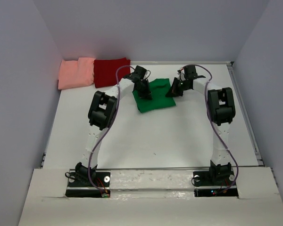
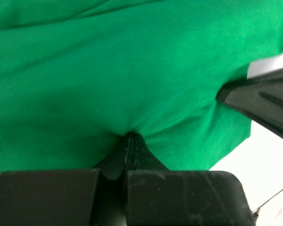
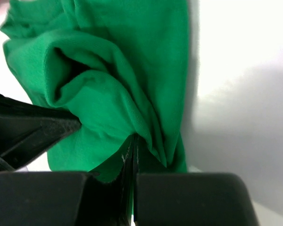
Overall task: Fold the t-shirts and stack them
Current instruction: Fold the tshirt
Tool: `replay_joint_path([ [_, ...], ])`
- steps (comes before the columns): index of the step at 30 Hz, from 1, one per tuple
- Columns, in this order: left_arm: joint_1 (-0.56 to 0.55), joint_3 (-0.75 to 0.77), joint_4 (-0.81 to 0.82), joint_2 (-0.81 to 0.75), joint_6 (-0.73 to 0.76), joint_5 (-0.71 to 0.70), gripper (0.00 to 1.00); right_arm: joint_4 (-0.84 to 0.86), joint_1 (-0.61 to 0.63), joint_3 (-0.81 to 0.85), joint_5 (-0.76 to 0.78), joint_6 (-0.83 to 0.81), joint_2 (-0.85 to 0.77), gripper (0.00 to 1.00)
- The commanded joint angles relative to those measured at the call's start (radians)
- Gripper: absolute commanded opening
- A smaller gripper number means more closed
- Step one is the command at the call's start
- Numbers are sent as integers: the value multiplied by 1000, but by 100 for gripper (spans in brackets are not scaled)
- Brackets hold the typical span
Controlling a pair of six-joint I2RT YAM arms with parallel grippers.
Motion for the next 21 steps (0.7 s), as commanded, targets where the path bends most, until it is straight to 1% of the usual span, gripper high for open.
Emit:
replay_joint_path([
  [1, -18, -42, -118, 1, 44, -58, 0, -131, -3, -96, 108, -33, -66, 0],
  [6, -46, -99, -119, -56, 42, -59, 0, -171, 40, -275, 147, -33, -209, 0],
  [10, -82, -158, -124, -112, 33, -58, 0, -185, 49, -419, 163, -36, -322, 0],
  [12, -109, -214, -125, -163, 26, -59, 0, -192, 49, -497, 166, -41, -388, 0],
  [16, -168, -321, -114, -261, -2, -62, 0, -221, 49, -600, 183, -61, -491, 0],
  [19, -210, -416, -113, -346, -34, -62, 0, -252, 58, -651, 186, -64, -555, 0],
  [20, -240, -441, -113, -372, -45, -65, 0, -272, 58, -680, 187, -61, -596, 0],
  [21, -256, -491, -113, -420, -71, -73, 0, -284, 58, -692, 189, -58, -617, 0],
])
